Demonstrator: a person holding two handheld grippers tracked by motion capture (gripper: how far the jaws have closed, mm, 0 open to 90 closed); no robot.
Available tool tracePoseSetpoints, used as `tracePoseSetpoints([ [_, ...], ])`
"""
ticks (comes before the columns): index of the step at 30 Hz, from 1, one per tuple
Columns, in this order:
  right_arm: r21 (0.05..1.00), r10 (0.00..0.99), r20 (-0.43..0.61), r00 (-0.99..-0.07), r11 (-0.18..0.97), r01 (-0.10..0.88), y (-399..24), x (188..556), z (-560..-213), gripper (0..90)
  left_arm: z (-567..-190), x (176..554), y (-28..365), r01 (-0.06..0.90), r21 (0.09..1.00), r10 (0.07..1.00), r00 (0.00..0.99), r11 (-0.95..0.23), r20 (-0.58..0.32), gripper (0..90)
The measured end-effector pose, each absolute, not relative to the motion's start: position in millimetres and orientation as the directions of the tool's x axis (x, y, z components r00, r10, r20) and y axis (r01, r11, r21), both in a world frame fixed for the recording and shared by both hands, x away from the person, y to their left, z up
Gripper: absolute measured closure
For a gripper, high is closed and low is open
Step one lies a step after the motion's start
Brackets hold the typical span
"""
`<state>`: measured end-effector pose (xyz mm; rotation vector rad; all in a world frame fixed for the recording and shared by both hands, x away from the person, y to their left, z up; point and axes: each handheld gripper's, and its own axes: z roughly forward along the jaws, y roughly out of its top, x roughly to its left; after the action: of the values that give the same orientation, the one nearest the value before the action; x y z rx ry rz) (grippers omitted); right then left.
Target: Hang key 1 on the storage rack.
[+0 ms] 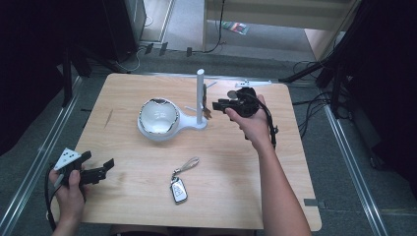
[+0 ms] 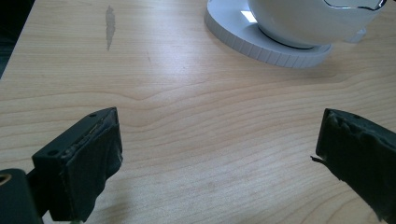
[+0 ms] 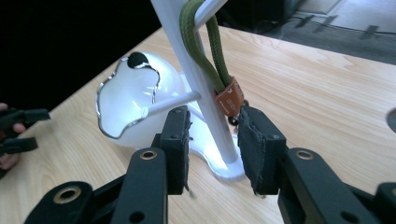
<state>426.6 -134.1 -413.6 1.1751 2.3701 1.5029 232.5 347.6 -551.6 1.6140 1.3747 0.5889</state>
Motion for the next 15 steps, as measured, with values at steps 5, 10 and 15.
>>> tracePoseSetpoints([
  [5, 0.785, 0.699, 0.258, -0.667, 0.251, 0.566, -131.9, 412.3, -410.9, 65.2, -551.6, 232.5, 347.5, 0.512, 0.859, 0.944, 0.266, 0.032, -0.193, 0.9],
  [10, 0.764, 0.725, 0.235, -0.648, 0.274, 0.584, -129.0, 401.8, -414.1, 65.1, -551.7, 232.7, 347.4, 0.513, 0.858, 0.944, 0.266, 0.032, -0.194, 0.9],
  [15, 0.734, 0.741, 0.219, -0.634, 0.303, 0.608, -124.0, 392.5, -423.3, 65.1, -551.7, 232.9, 347.5, 0.513, 0.858, 0.944, 0.266, 0.033, -0.195, 0.9],
])
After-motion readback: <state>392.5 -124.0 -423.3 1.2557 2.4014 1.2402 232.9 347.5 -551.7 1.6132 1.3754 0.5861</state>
